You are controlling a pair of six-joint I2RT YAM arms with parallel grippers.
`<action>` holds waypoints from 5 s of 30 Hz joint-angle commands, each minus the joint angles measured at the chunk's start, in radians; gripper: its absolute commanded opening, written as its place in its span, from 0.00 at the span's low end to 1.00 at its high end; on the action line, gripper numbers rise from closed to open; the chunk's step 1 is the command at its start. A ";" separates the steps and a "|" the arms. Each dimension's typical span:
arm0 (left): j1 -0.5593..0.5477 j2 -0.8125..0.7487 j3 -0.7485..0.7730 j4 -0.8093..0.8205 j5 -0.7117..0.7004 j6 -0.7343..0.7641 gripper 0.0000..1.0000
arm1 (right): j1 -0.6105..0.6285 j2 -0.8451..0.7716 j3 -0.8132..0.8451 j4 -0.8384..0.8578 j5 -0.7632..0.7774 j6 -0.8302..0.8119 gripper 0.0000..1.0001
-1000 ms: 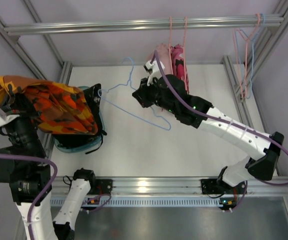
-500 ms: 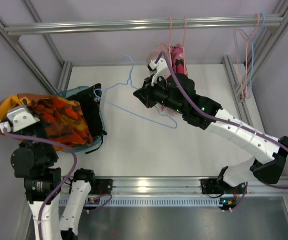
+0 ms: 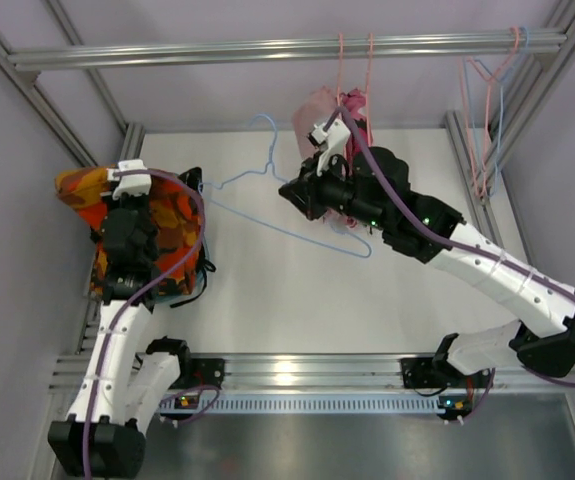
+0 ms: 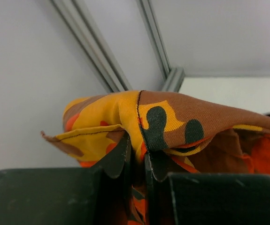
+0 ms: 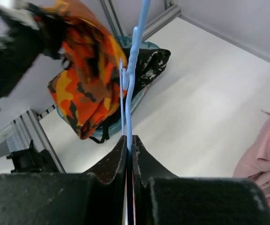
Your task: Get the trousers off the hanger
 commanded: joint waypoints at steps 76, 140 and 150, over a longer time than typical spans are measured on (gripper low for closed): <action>0.057 0.128 0.493 -0.805 0.833 -0.339 0.98 | -0.906 -0.106 0.243 -0.135 0.096 -0.380 0.00; -0.492 0.684 0.632 0.267 0.939 -1.400 0.80 | -0.931 -0.492 0.102 -0.515 -0.194 -0.259 0.99; -0.527 0.910 0.787 0.330 0.888 -1.487 0.63 | -0.931 -0.526 0.061 -0.535 -0.173 -0.248 0.99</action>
